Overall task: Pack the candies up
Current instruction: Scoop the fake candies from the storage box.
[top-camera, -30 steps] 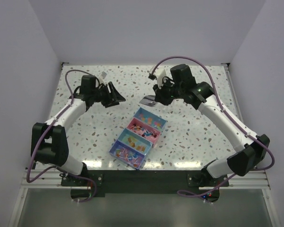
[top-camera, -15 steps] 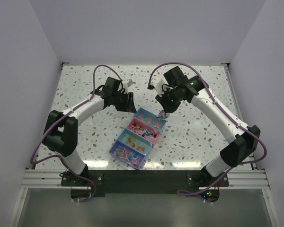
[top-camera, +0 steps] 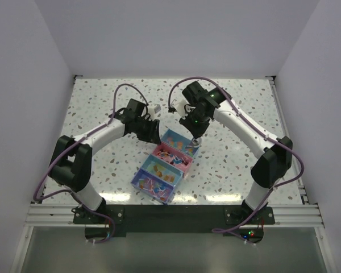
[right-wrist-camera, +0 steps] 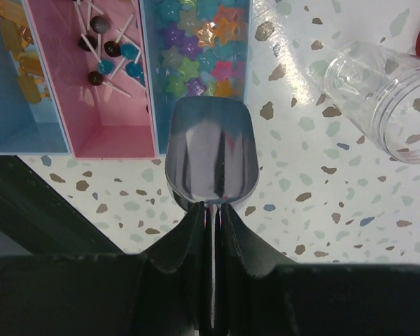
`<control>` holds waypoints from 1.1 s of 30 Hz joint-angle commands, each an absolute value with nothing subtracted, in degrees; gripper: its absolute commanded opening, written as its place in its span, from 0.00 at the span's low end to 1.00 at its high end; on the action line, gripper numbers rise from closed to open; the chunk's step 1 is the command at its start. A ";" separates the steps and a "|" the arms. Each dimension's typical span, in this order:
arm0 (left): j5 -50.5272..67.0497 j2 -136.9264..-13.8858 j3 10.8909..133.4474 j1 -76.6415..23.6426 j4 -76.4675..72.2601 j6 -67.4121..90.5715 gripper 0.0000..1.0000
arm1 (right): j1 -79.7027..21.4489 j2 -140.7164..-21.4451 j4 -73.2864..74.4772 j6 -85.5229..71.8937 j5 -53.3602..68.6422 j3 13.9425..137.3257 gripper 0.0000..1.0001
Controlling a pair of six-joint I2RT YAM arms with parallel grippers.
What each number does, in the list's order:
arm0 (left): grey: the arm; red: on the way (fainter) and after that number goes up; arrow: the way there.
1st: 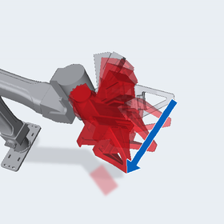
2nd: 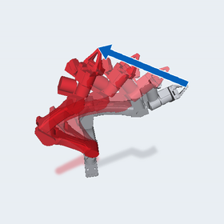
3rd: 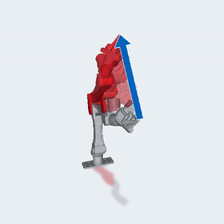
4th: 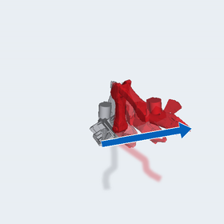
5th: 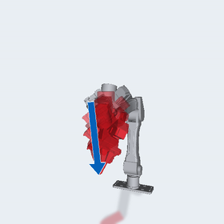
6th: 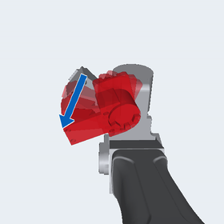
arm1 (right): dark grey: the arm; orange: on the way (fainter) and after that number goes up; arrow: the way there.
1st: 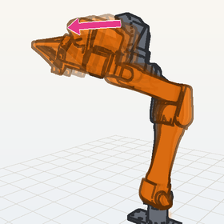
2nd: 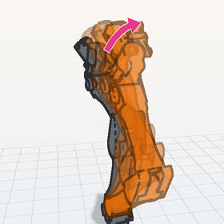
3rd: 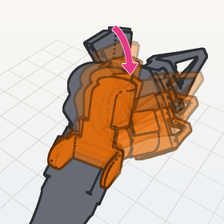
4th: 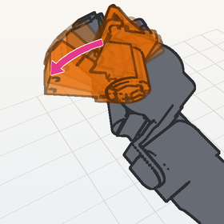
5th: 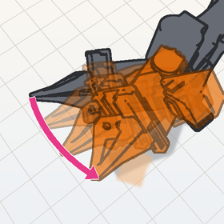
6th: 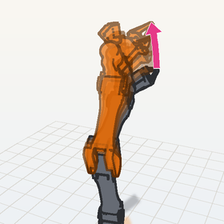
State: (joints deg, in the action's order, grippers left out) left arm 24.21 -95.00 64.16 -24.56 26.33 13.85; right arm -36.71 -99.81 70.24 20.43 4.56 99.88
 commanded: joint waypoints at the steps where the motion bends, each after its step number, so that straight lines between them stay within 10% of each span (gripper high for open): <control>1: 24.53 -91.15 62.94 -24.79 28.12 12.13 0.45 | -37.09 -100.63 72.60 21.01 2.29 102.83 0.00; 33: 25.93 -89.12 56.69 -25.66 23.20 14.24 0.16 | -42.71 -106.17 76.73 20.04 -6.59 102.39 0.00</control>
